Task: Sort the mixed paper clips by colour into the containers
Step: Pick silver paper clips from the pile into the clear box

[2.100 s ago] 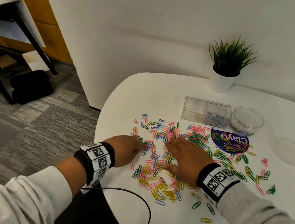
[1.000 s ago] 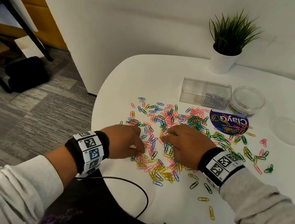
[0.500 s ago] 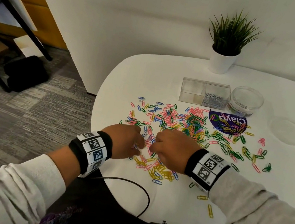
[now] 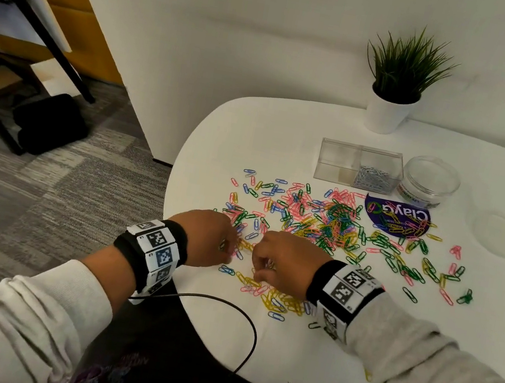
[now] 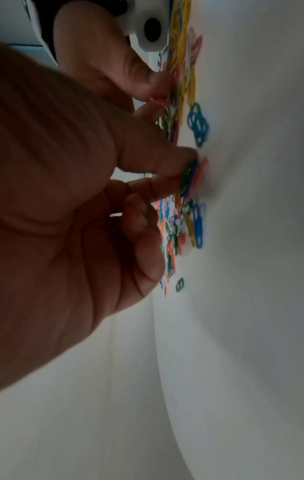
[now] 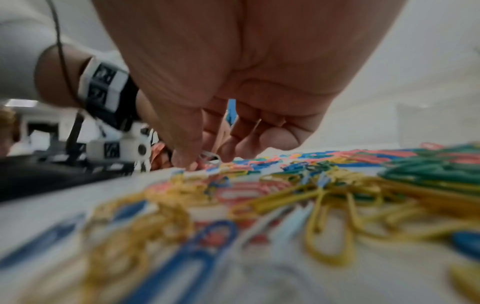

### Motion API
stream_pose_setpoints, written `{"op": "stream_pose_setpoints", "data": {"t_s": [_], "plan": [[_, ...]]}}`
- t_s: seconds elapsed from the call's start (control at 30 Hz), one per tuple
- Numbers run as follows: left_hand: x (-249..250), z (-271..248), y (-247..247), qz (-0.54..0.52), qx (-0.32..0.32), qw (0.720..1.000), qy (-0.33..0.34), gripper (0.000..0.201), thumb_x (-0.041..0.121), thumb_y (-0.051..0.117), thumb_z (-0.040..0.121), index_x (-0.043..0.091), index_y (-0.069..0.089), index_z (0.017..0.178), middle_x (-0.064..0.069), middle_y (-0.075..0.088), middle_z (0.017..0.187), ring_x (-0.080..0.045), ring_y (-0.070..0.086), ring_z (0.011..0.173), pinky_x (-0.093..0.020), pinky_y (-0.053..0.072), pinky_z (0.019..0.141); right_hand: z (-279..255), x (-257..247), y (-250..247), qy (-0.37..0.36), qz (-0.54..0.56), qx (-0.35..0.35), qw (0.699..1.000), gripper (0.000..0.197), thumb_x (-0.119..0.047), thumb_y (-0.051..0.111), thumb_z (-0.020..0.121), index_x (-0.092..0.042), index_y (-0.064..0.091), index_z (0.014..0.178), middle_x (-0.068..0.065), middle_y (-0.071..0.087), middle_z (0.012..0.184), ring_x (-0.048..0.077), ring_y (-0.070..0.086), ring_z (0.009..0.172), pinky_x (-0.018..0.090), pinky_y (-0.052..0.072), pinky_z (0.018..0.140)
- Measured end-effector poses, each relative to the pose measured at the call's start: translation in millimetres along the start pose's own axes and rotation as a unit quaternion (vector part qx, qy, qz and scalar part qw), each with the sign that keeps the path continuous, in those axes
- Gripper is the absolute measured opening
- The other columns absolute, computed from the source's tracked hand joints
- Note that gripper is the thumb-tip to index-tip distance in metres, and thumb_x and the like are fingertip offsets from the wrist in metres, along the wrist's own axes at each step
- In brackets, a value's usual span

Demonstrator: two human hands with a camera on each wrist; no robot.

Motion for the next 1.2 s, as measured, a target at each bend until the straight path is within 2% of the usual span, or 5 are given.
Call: {"op": "stream_pose_setpoints", "data": {"t_s": [0.3,0.57,0.83,1.0,1.2], "plan": [[6,5,-1,-0.015,0.037,0.999,0.026,0.018,0.046,0.060,0.090,0.039,0.070,0.103,0.014,0.049,0.097,-0.010,0.054,0.090,-0.027,0.047,0.080,-15,27,-28,0.129,0.243,0.096,0.957,0.017,-0.033,0.076,0.084,-0.020,0.064,0.085,-0.003,0.072,0.077,0.013,0.068,0.069,0.028,0.054,0.066],[25,9,10,0.045,0.033,0.998,0.040,0.024,0.039,0.049,0.097,0.026,0.067,0.106,0.007,0.055,0.103,-0.017,0.058,0.090,-0.033,0.051,0.075,-28,30,-43,0.168,0.553,0.157,0.801,0.011,-0.015,0.061,0.097,-0.010,0.054,0.090,0.015,0.075,0.091,0.028,0.071,0.072,0.027,0.052,0.052],[34,10,12,0.063,0.039,0.996,0.058,0.018,0.031,0.045,0.094,0.022,0.059,0.100,0.005,0.056,0.099,-0.019,0.057,0.086,-0.029,0.047,0.069,-42,37,-42,0.160,0.772,0.133,0.600,0.034,-0.036,0.054,0.095,-0.004,0.064,0.099,0.025,0.069,0.111,0.033,0.070,0.098,0.035,0.060,0.074],[30,13,3,-0.006,0.013,0.999,0.037,0.016,0.026,0.051,0.093,0.022,0.066,0.094,0.005,0.061,0.096,-0.017,0.057,0.085,-0.031,0.051,0.076,-43,39,-33,0.219,0.702,0.160,0.659,0.019,-0.026,0.058,0.096,-0.008,0.063,0.093,0.007,0.059,0.070,0.018,0.055,0.058,0.028,0.043,0.053],[29,14,-1,0.009,0.031,0.999,0.023,0.017,0.033,0.054,0.095,0.028,0.069,0.102,0.011,0.052,0.093,-0.015,0.056,0.092,-0.027,0.045,0.076,-38,25,-18,0.171,0.218,0.088,0.957,0.013,-0.035,0.065,0.090,-0.023,0.067,0.086,-0.014,0.063,0.086,0.007,0.059,0.080,0.027,0.041,0.069]]}}
Point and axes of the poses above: each hand's wrist, its own z-axis towards the middle knuckle, its own y-axis out of the palm, x = y × z, the point moved 1 cm from there along z, towards the middle knuckle
